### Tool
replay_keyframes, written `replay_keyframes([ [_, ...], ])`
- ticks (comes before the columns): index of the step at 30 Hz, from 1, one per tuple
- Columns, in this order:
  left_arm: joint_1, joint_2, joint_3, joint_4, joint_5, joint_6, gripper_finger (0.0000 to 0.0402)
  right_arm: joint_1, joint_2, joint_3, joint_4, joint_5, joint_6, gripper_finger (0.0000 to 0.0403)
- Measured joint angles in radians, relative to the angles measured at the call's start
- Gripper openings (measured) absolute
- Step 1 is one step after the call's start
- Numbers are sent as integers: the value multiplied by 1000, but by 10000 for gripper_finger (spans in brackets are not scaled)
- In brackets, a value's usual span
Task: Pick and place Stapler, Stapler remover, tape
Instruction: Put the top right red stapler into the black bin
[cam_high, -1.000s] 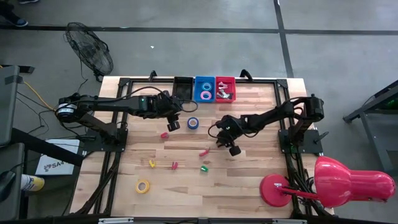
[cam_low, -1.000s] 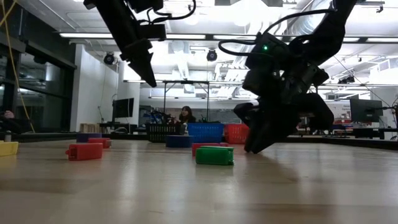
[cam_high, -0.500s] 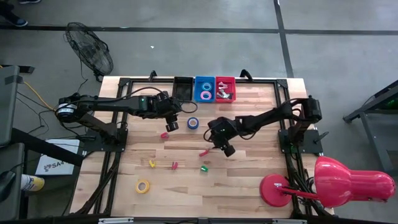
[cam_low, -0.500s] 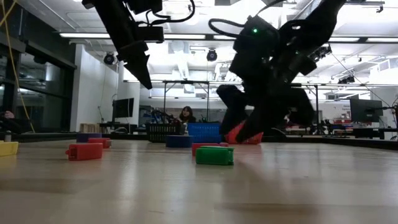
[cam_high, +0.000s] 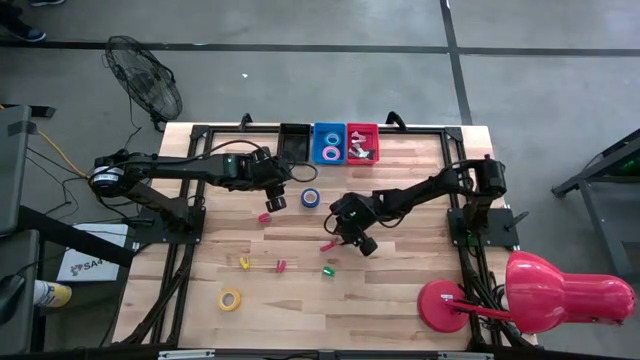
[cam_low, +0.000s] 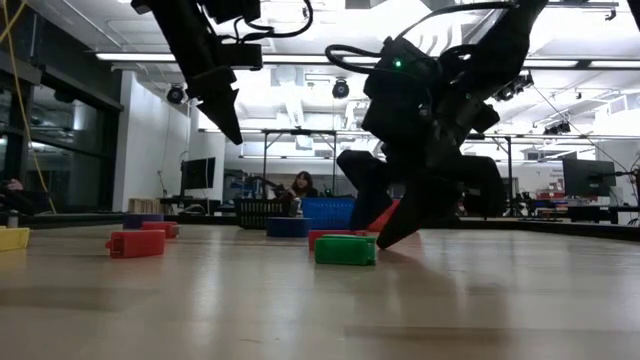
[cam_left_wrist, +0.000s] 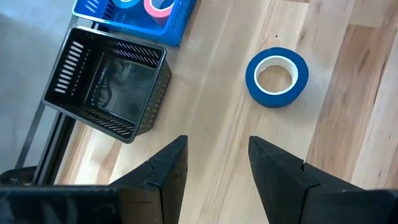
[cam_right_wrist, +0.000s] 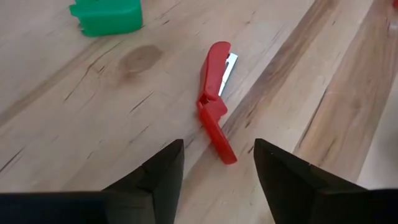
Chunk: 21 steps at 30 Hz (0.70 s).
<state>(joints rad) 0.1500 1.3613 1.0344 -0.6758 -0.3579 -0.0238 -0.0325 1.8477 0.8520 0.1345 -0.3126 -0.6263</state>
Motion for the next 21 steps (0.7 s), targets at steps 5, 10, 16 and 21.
replay_keyframes([
  [5, 0, 0, 0, 0, -1, 0, 165, 0, 0, 0, 5, 0, -5, 149],
  [10, 0, 0, 0, 0, -1, 0, 165, 0, 0, 0, 10, 0, -9, 103],
  [16, 0, 0, 0, 0, -2, -7, 165, 0, 0, 0, 13, 8, -8, 52],
  [21, 0, 0, 0, 0, -4, -8, 165, 0, 0, 0, 13, 10, -7, 17],
])
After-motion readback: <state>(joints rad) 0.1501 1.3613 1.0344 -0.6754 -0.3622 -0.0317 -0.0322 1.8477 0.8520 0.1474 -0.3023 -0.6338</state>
